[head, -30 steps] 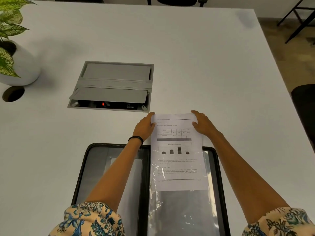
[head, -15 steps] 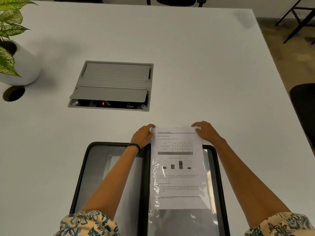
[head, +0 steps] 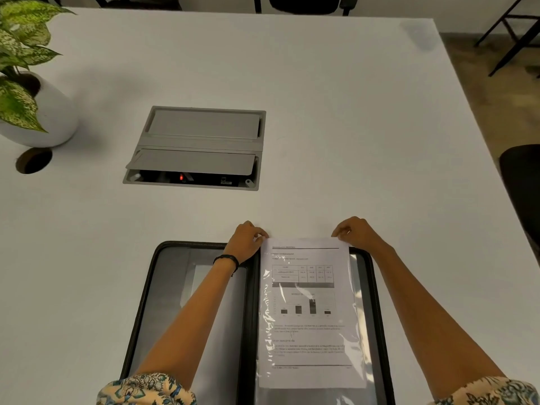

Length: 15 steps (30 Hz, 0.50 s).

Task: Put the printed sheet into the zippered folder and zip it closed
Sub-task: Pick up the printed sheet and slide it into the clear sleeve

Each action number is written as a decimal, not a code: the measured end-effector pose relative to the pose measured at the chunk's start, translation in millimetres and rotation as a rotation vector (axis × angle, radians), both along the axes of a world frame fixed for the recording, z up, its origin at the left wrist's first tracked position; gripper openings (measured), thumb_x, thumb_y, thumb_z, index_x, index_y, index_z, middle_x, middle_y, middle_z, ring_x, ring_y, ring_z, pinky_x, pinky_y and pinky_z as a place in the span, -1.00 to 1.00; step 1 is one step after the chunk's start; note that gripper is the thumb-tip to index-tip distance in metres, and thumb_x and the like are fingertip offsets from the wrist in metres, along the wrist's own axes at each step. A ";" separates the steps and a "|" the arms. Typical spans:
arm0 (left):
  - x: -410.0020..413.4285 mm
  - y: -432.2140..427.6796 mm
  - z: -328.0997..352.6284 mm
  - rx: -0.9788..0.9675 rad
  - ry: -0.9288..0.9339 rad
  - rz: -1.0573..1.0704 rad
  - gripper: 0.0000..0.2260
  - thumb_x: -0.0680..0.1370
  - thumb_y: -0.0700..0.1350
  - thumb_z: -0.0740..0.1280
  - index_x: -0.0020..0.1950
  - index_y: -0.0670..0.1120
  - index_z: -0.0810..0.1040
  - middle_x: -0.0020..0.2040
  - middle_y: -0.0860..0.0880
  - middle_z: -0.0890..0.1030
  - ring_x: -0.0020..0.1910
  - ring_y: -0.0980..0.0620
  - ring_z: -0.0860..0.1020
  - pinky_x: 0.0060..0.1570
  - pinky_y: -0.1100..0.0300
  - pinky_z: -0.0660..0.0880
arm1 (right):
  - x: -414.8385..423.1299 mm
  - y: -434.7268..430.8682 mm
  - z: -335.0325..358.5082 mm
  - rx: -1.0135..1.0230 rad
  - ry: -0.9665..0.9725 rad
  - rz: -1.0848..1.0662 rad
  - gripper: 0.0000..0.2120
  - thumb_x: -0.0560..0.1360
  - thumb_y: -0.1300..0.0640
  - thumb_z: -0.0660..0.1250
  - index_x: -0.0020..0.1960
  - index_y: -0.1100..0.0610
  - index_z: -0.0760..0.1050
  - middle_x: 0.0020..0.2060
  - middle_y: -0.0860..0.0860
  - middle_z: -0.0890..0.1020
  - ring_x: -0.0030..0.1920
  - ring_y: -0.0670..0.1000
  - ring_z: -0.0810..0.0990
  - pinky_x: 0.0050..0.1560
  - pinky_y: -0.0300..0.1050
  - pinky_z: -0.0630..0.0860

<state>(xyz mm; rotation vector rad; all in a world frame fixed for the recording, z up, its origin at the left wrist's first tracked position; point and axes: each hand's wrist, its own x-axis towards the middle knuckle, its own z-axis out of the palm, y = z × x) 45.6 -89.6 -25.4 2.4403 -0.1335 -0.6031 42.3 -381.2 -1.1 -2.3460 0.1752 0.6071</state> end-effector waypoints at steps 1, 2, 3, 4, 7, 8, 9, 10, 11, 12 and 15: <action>-1.2 0.4 0.5 -0.007 0.009 0.008 -0.79 0.58 -0.14 0.24 0.10 -0.14 0.64 0.00 -0.18 0.49 0.01 -0.10 0.52 -0.02 0.26 0.40 | -1.2 -1.1 0.6 0.016 -0.006 0.003 -0.77 0.43 0.46 0.20 -0.12 0.34 0.62 -0.06 0.24 0.66 0.01 0.16 0.59 0.06 -0.08 0.51; -2.4 0.7 1.0 -0.017 0.020 0.015 -0.79 0.58 -0.13 0.25 0.09 -0.14 0.64 -0.02 -0.15 0.47 0.00 -0.09 0.51 -0.02 0.26 0.40 | -2.2 -2.2 1.3 0.027 -0.008 0.009 -0.78 0.42 0.47 0.19 -0.13 0.35 0.61 -0.11 0.23 0.66 -0.02 0.16 0.60 0.07 -0.03 0.51; -4.1 0.8 1.8 -0.028 0.035 0.018 -0.79 0.58 -0.12 0.24 0.09 -0.14 0.63 -0.05 -0.11 0.44 -0.02 -0.07 0.51 -0.02 0.26 0.40 | -3.5 -3.3 2.1 0.034 -0.001 0.017 -0.79 0.42 0.47 0.20 -0.14 0.36 0.61 -0.18 0.18 0.66 -0.06 0.14 0.59 0.06 -0.03 0.51; -5.3 0.7 2.3 -0.040 0.051 0.017 -0.79 0.59 -0.12 0.24 0.09 -0.14 0.62 -0.06 -0.07 0.42 -0.04 -0.05 0.50 -0.02 0.26 0.39 | -4.8 -4.2 3.1 0.040 0.013 0.026 -0.81 0.42 0.48 0.22 -0.14 0.36 0.61 -0.27 0.10 0.63 -0.09 0.11 0.58 0.02 -0.06 0.50; -9.6 0.1 4.2 -0.078 0.127 0.009 -0.79 0.59 -0.13 0.22 0.11 -0.17 0.59 -0.10 -0.08 0.45 -0.15 -0.02 0.46 -0.15 0.23 0.45 | -8.3 -5.9 4.4 0.060 0.048 0.049 -0.84 0.40 0.48 0.26 -0.11 0.38 0.60 -0.29 0.00 0.58 -0.14 0.05 0.54 -0.05 -0.17 0.44; -11.3 -0.2 4.9 -0.103 0.162 0.015 -0.79 0.59 -0.14 0.21 0.11 -0.19 0.58 -0.15 -0.11 0.46 -0.21 -0.04 0.46 -0.26 0.22 0.47 | -9.6 -6.1 4.0 0.067 0.059 0.056 -0.84 0.40 0.48 0.27 -0.10 0.38 0.60 -0.25 0.03 0.59 -0.14 0.04 0.54 -0.07 -0.19 0.44; -13.3 -0.4 5.8 -0.128 0.192 0.022 -0.78 0.60 -0.14 0.21 0.11 -0.21 0.56 -0.21 -0.12 0.47 -0.28 -0.05 0.45 -0.33 0.22 0.46 | -11.0 -6.3 3.3 0.071 0.075 0.065 -0.84 0.40 0.48 0.26 -0.09 0.39 0.59 -0.23 0.04 0.59 -0.16 0.03 0.53 -0.12 -0.23 0.45; -14.8 -1.0 6.1 -0.147 0.210 0.031 -0.77 0.61 -0.13 0.19 0.11 -0.23 0.56 -0.28 -0.09 0.45 -0.33 -0.02 0.43 -0.34 0.21 0.45 | -12.3 -6.7 2.3 0.071 0.092 0.071 -0.83 0.40 0.49 0.25 -0.09 0.39 0.59 -0.26 0.02 0.59 -0.19 0.01 0.53 -0.17 -0.30 0.45; -16.1 -1.8 6.3 -0.159 0.219 0.041 -0.74 0.63 -0.12 0.17 0.11 -0.24 0.56 -0.32 -0.05 0.41 -0.37 0.03 0.40 -0.30 0.19 0.45 | -13.4 -7.1 1.0 0.067 0.109 0.074 -0.83 0.40 0.49 0.25 -0.08 0.39 0.59 -0.29 0.00 0.58 -0.22 -0.02 0.52 -0.21 -0.36 0.43; -16.9 -2.6 6.1 -0.167 0.227 0.055 -0.70 0.64 -0.08 0.13 0.10 -0.25 0.57 -0.34 0.00 0.38 -0.38 0.08 0.37 -0.21 0.18 0.43 | -14.4 -7.5 -0.9 0.065 0.120 0.072 -0.83 0.40 0.49 0.25 -0.08 0.40 0.58 -0.29 0.01 0.58 -0.24 -0.04 0.52 -0.22 -0.38 0.42; -19.4 -5.2 5.7 -0.190 0.270 0.129 -0.56 0.66 0.02 0.04 0.01 -0.24 0.60 -0.37 0.02 0.37 -0.39 0.10 0.37 -0.11 0.16 0.37 | -16.9 -7.5 -5.7 0.069 0.144 0.072 -0.85 0.42 0.44 0.27 -0.07 0.37 0.59 -0.19 0.09 0.59 -0.16 0.00 0.53 -0.15 -0.31 0.46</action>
